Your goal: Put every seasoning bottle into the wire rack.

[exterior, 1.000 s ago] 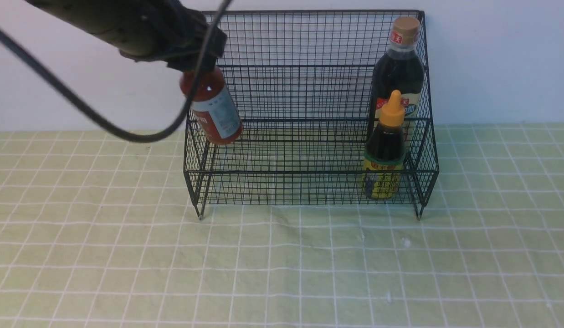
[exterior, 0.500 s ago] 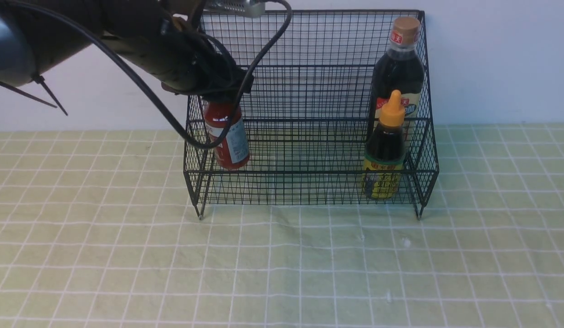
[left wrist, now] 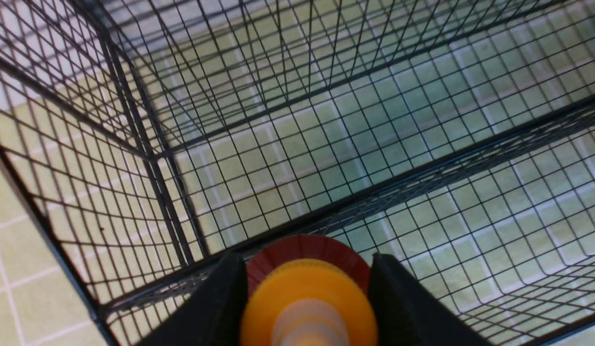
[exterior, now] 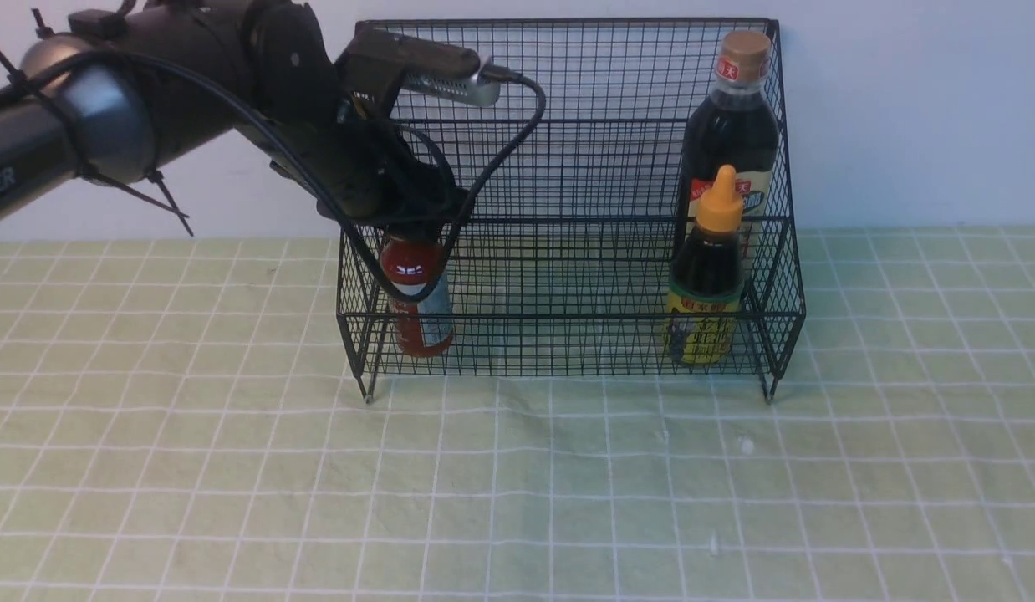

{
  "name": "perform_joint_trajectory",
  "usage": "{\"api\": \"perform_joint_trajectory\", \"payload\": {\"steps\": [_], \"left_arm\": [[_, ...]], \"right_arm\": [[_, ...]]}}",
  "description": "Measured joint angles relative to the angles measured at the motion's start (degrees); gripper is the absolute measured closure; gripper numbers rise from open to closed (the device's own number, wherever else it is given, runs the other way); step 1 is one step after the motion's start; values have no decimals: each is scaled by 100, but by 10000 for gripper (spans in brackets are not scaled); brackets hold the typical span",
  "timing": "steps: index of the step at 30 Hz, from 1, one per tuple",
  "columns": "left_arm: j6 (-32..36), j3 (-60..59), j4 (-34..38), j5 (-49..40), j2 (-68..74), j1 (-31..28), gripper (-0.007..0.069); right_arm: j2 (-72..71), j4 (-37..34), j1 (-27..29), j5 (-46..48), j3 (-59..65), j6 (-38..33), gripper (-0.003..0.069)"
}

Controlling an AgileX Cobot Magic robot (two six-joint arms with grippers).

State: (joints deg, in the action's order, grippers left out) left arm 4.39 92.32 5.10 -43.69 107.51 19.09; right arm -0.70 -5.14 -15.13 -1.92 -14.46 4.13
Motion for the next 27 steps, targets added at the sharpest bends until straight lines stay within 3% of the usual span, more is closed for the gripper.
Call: {"api": "perform_joint_trajectory", "payload": {"steps": [3,8,13,18,20,27], "left_arm": [[0,0,0,0,12,0,313],[0,96,23,-190,-107,5,202],[-28,279,-68,-573,-463,11,205],[-283,390,-251,-839,-1447,11,438],[-282,384,-265,-1167,-2122,11,571],[-259,-421,-265,-1284,-4176,11,631]], "right_arm": [[0,0,0,0,0,0,673],[0,0,0,0,0,0,673],[0,0,0,0,0,-6,673],[0,0,0,0,0,-6,673],[0,0,0,0,0,-6,673],[0,0,0,0,0,-6,673]]}}
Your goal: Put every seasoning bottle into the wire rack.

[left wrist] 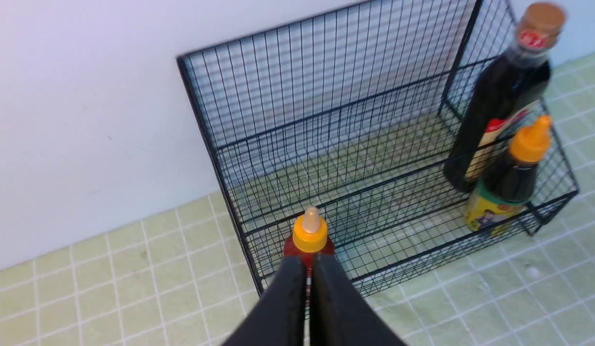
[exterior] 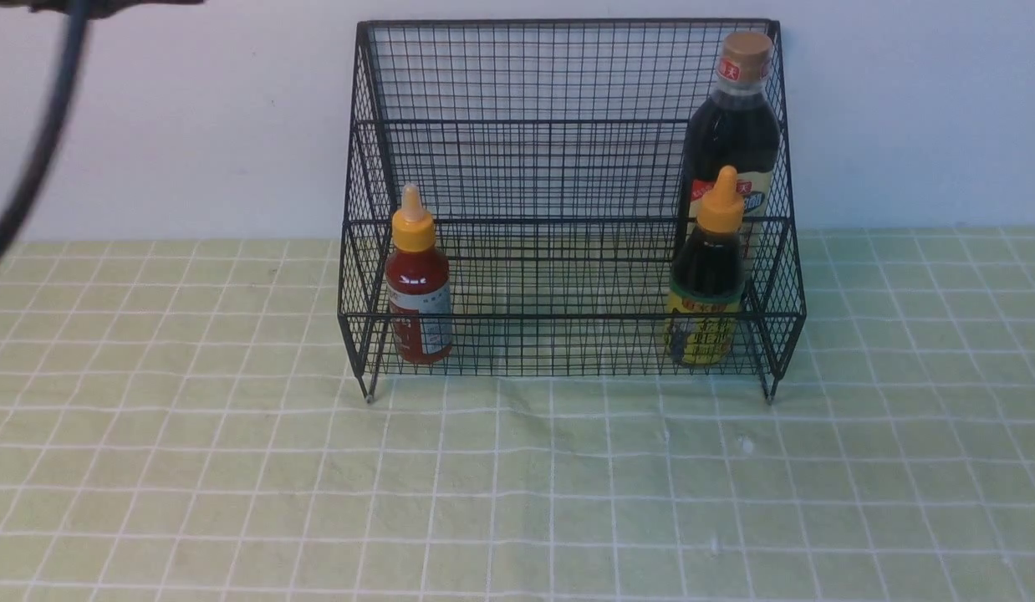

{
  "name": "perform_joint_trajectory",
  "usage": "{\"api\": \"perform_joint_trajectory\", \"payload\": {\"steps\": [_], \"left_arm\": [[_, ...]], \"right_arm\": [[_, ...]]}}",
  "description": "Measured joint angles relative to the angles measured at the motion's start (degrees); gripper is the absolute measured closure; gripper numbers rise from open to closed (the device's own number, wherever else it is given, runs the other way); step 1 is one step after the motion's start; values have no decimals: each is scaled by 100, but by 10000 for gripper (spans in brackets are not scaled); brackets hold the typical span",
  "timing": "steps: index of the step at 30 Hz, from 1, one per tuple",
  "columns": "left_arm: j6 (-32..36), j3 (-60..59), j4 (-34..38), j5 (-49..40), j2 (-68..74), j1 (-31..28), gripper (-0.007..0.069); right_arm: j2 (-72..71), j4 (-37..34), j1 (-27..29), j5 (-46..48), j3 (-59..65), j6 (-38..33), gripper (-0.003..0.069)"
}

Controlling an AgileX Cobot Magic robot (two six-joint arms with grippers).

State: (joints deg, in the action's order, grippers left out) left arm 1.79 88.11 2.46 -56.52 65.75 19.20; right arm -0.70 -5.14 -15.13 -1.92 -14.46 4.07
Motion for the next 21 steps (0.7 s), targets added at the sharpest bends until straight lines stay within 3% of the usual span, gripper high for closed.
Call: {"api": "perform_joint_trajectory", "payload": {"steps": [14,19,21], "left_arm": [[0,-1675,6,133,-3809,0,631],[-23,-2266,10,1272,-4935,0,631],[-28,-3018,-8,2191,-5443,0,631]], "right_arm": [[0,0,0,0,0,0,673],[0,0,0,0,0,0,673],[0,0,0,0,0,0,673]]}}
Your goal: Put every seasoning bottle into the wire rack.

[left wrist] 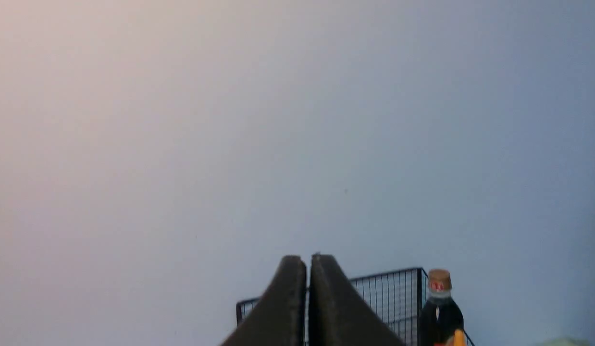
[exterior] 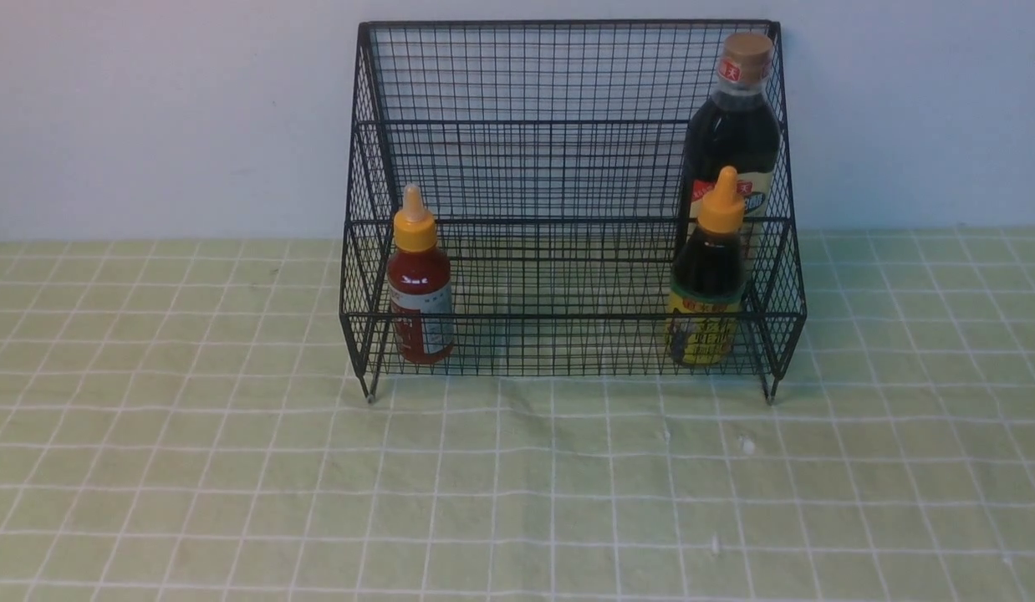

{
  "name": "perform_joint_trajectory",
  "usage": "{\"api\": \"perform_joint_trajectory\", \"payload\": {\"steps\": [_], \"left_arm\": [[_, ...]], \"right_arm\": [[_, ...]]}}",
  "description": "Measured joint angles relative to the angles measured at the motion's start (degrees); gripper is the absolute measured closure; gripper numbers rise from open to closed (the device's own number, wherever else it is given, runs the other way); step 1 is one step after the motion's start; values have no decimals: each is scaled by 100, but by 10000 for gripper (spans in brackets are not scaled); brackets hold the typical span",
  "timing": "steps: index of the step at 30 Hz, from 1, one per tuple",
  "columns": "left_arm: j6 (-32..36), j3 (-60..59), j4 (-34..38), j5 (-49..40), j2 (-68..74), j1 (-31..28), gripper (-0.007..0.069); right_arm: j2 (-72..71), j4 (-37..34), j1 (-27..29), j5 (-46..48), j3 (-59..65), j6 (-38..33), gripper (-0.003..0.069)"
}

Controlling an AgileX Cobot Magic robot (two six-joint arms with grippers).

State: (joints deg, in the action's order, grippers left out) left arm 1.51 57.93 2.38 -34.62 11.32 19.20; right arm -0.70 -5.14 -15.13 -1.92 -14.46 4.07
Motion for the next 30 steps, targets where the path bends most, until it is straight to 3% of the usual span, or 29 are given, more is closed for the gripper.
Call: {"api": "perform_joint_trajectory", "payload": {"steps": [7,13,20,30], "left_arm": [[231,-2058,-16,1778,-385,-99,631],[378,-4109,19,2772,-685,-1046,631],[397,-5797,-4,2729,-1188,-1790,631],[403,-5961,-31,1350,-1198,-1869,631]], "right_arm": [[0,0,0,0,0,0,673],[0,0,0,0,0,0,673],[0,0,0,4,0,27,673],[0,0,0,4,2,41,673]]}}
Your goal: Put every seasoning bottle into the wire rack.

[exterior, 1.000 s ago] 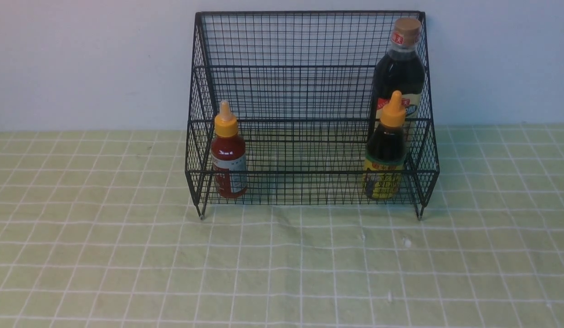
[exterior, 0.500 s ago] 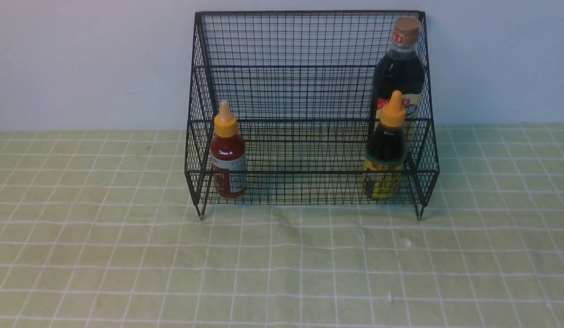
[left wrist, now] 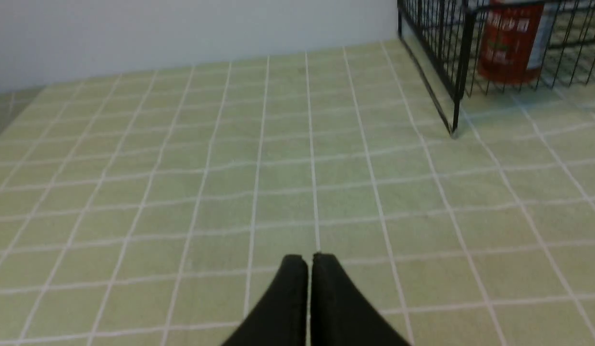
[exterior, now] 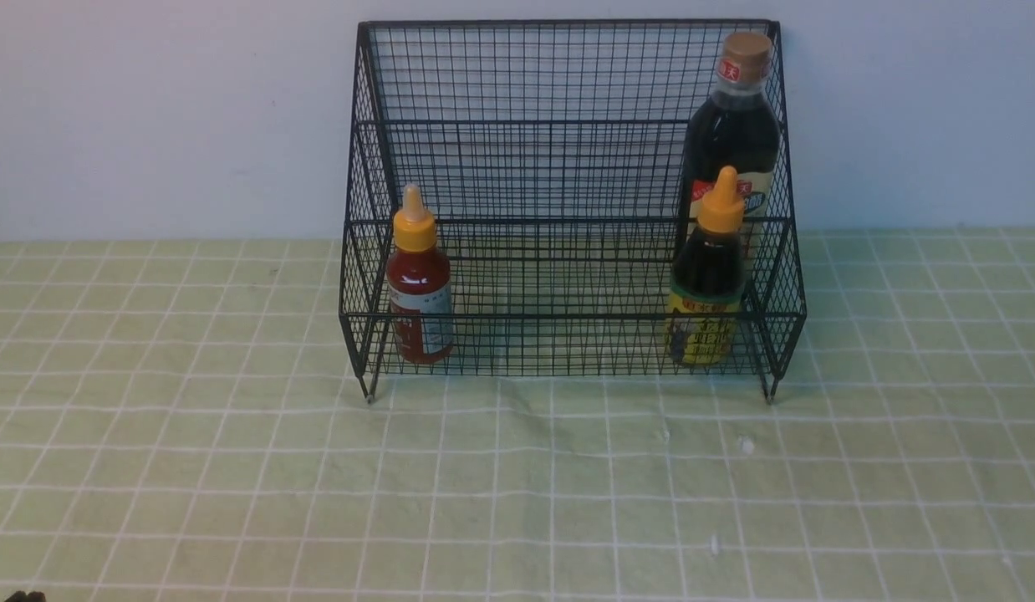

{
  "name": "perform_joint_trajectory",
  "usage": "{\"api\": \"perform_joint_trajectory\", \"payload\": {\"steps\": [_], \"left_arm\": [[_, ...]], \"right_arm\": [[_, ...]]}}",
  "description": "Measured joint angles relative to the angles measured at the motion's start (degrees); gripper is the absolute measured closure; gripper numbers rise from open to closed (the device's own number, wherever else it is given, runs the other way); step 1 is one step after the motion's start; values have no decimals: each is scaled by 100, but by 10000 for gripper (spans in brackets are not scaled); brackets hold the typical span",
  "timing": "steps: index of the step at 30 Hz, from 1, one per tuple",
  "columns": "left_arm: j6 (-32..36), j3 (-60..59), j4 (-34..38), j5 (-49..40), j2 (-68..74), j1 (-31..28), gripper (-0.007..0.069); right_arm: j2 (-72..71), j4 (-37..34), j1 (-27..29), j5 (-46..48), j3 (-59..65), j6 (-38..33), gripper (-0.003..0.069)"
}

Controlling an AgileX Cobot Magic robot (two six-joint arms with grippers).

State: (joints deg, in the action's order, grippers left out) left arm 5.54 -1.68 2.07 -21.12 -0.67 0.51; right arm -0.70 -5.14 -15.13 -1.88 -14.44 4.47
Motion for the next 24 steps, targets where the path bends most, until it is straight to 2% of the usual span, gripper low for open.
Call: {"api": "perform_joint_trajectory", "payload": {"steps": [24], "left_arm": [[0,0,-11,-7,0,0,631]], "right_arm": [[0,22,0,15,0,-55,673]]}}
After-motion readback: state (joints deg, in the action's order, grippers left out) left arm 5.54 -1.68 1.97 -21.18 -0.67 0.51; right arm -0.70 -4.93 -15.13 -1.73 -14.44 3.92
